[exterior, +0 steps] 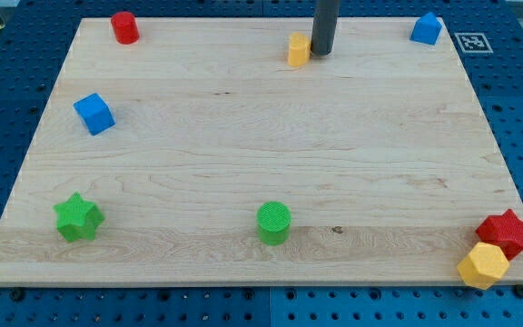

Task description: Place yellow heart to the center of the board

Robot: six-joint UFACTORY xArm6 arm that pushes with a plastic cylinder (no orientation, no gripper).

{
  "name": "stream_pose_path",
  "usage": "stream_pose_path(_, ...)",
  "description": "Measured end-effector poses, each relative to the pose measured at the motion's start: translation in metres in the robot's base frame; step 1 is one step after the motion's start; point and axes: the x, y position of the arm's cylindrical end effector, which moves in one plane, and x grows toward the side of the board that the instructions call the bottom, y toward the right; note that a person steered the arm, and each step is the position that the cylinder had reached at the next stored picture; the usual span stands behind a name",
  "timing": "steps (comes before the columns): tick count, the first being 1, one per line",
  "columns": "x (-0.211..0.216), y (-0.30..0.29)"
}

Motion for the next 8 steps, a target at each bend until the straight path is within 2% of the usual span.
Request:
stream_pose_path(2, 0.001, 0.024)
stream_pose_path(3, -0.014, -0.018)
stream_pose_path(4, -0.047, -0.050)
stream_pose_path(5, -0.031, -0.041)
stream_pose_path(6, 0.026, -0.029)
stream_pose_path(8, 0.028, -0.058)
